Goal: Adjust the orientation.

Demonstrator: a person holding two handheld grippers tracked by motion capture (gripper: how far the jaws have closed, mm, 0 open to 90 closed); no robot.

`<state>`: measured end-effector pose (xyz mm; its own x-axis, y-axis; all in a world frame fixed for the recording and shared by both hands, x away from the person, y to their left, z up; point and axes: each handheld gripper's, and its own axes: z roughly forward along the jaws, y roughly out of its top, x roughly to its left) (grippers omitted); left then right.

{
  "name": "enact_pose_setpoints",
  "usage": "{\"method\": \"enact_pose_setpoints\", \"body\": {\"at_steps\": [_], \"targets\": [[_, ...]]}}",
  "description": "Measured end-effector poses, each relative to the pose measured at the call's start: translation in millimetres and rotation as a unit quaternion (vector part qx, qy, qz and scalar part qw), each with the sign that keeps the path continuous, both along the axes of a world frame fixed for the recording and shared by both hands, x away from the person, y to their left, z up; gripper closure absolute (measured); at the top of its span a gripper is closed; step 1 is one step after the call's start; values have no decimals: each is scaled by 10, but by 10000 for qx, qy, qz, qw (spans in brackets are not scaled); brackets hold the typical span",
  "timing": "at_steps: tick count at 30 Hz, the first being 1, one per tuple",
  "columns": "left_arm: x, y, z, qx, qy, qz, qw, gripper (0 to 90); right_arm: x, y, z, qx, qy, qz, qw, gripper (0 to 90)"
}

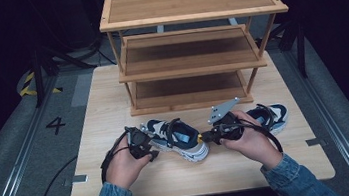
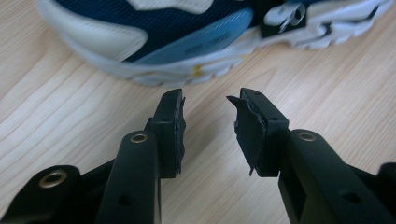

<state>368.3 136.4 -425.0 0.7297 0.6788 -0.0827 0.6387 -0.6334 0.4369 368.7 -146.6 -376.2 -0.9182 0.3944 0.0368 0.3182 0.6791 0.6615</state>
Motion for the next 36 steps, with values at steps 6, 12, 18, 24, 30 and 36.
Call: {"method": "enact_pose_setpoints", "body": {"at_steps": [6, 12, 18, 24, 30, 36], "targets": [[52, -161, -50, -121, 107, -126, 9998, 586, -115, 52, 12, 66, 88, 131, 9999, 853], [138, -238, -43, 120, -122, -165, 9997, 569, -213, 134, 7, 116, 115, 311, 9994, 852], [175, -295, -35, 180, -330, -80, 9993, 562, -279, 239, -24, 128, 144, 453, 9988, 843], [178, -286, 2, -35, -499, -79, 9987, 536, -297, 298, -56, 189, 92, 492, 9986, 806], [143, -197, 104, -355, -454, -101, 9983, 480, -270, 197, -9, 282, 145, 424, 9986, 665], [34, -193, 296, -625, -468, -262, 9966, 443, -180, -203, 232, 563, -116, -158, 9982, 606]]}}
